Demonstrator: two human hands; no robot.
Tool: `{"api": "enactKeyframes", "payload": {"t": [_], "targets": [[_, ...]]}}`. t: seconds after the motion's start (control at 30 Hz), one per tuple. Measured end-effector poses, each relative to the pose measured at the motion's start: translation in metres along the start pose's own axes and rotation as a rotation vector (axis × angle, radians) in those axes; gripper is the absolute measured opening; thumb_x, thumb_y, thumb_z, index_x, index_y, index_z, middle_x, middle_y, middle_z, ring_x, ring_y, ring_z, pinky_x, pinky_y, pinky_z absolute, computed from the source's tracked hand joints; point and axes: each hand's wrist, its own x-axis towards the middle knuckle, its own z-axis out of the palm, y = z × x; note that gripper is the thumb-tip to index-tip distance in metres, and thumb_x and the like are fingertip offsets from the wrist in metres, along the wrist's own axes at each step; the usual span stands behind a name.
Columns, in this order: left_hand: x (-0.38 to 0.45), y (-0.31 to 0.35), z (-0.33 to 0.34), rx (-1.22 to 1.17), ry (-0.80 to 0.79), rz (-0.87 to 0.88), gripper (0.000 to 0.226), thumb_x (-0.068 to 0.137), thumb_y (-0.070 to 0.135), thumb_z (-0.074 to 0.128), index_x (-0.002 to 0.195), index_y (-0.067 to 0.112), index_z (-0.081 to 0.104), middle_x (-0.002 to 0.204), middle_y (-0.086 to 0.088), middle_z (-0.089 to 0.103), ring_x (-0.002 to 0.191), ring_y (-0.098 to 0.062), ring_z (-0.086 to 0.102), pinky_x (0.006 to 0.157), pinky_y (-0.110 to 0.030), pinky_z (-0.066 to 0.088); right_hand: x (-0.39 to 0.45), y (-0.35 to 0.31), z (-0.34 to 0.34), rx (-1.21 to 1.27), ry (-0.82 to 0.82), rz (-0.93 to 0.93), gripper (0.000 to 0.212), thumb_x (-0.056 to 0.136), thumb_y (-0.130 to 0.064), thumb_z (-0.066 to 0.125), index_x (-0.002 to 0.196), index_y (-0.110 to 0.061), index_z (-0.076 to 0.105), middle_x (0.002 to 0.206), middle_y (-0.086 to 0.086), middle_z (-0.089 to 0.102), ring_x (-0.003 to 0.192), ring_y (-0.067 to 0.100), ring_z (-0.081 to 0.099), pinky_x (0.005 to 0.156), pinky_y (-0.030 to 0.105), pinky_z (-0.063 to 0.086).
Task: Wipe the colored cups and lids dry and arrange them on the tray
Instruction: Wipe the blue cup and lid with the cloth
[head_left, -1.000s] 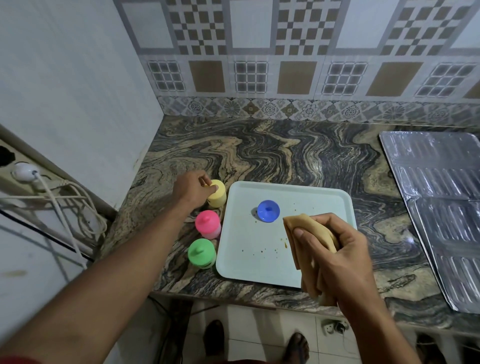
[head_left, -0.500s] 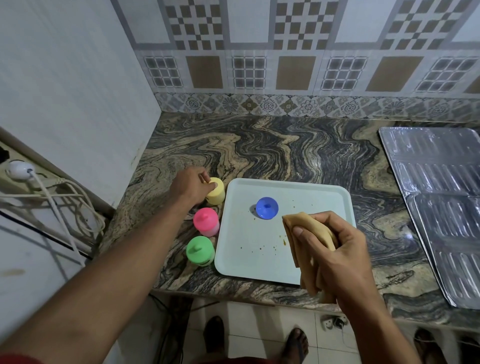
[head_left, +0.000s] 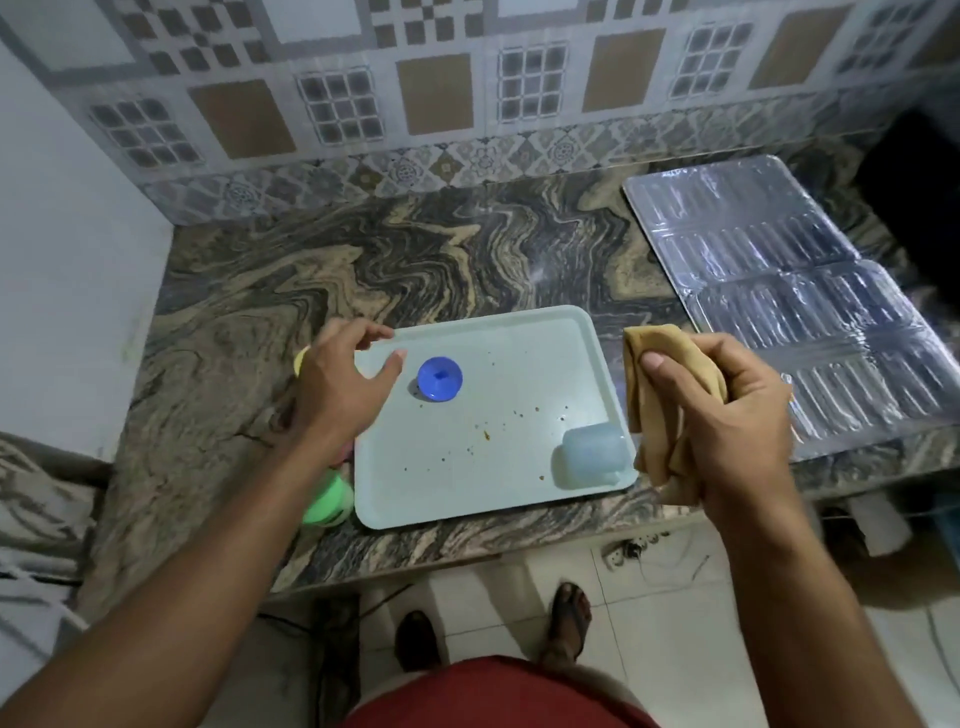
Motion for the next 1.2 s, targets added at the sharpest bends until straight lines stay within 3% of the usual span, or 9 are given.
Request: {"api": "enactKeyframes", "payload": {"t": [0.07,0.13,0.27,0.37,0.5,0.63,0.77,0.97,1.2], "targets": [[-0.017,0.029,0.023,-0.086,-0.141,0.138,0.023,0.087,0.022,0.079,0.11,0.023,0.074,0.105,0.003,0.063,0.095,-0.013,0.062,0.084,-0.03,0.049,-0.002,0.005,-0.014,0.018,0.051,0.006,0.009,0.093,-0.012,0.081,0.094,-0.013,0.072,0.074,0.003,0.068,0.058,0.024,0.061,0.048,0.036,0.057],[-0.033,0.054,0.047,-0.122,-0.326,0.267,0.032,0.086,0.023,0.076,0.117,0.026,0.072,0.11,0.004,0.062,0.101,-0.011,0.061,0.091,-0.033,0.052,-0.004,0.009,-0.029,0.034,0.085,0.01,0.011,0.09,-0.018,0.084,0.095,-0.017,0.074,0.08,0.007,0.07,0.072,0.028,0.063,0.064,0.045,0.058],[-0.046,0.094,0.087,0.092,-0.679,0.51,0.071,0.079,0.007,0.068,0.143,0.036,0.058,0.134,0.002,0.051,0.123,-0.02,0.051,0.101,-0.038,0.046,-0.01,0.016,-0.051,0.022,0.13,0.036,0.01,0.09,-0.02,0.084,0.094,-0.021,0.075,0.086,0.008,0.072,0.079,0.028,0.066,0.075,0.055,0.057],[-0.04,0.118,0.11,0.297,-0.797,0.674,0.094,0.077,-0.005,0.064,0.154,0.043,0.043,0.152,-0.003,0.038,0.134,-0.025,0.043,0.105,-0.039,0.043,-0.016,0.021,-0.063,0.028,0.152,0.044,0.017,0.084,-0.032,0.085,0.093,-0.022,0.075,0.085,0.01,0.072,0.079,0.033,0.066,0.074,0.077,0.058],[-0.026,0.128,0.132,0.44,-0.853,0.81,0.101,0.077,-0.001,0.074,0.156,0.047,0.034,0.159,-0.004,0.03,0.137,-0.027,0.041,0.107,-0.041,0.041,-0.024,0.027,-0.072,0.015,0.19,0.06,0.015,0.084,-0.032,0.084,0.092,-0.021,0.076,0.085,0.009,0.073,0.078,0.032,0.068,0.075,0.075,0.059],[-0.017,0.128,0.139,0.39,-0.846,0.872,0.076,0.077,0.016,0.08,0.144,0.033,0.049,0.157,-0.001,0.039,0.133,-0.028,0.048,0.103,-0.043,0.044,-0.031,0.032,-0.079,0.002,0.215,0.079,0.014,0.085,-0.029,0.083,0.094,-0.021,0.077,0.084,0.004,0.075,0.076,0.026,0.069,0.073,0.054,0.062],[-0.02,0.128,0.122,0.16,-0.829,0.661,0.069,0.072,0.027,0.083,0.134,0.025,0.052,0.139,0.004,0.054,0.119,-0.025,0.057,0.097,-0.043,0.05,-0.035,0.036,-0.084,0.021,0.211,0.088,0.009,0.09,-0.023,0.085,0.095,-0.022,0.077,0.088,0.009,0.076,0.077,0.03,0.071,0.068,0.045,0.063],[-0.04,0.136,0.076,-0.195,-0.539,0.44,0.067,0.067,0.031,0.086,0.128,0.028,0.058,0.121,0.009,0.055,0.113,-0.003,0.06,0.094,-0.037,0.055,-0.034,0.024,-0.062,0.033,0.139,-0.006,0.011,0.09,-0.015,0.079,0.097,-0.019,0.072,0.079,-0.009,0.074,0.07,0.006,0.065,0.064,0.018,0.055],[-0.067,0.153,0.03,-0.284,-0.19,0.322,0.077,0.065,0.029,0.095,0.135,0.022,0.065,0.117,0.005,0.057,0.109,-0.002,0.059,0.092,-0.012,0.045,-0.038,0.007,-0.017,-0.139,0.095,-0.2,0.018,0.088,-0.026,0.079,0.104,-0.026,0.072,0.094,-0.008,0.079,0.087,0.009,0.077,0.078,0.027,0.06]]}}
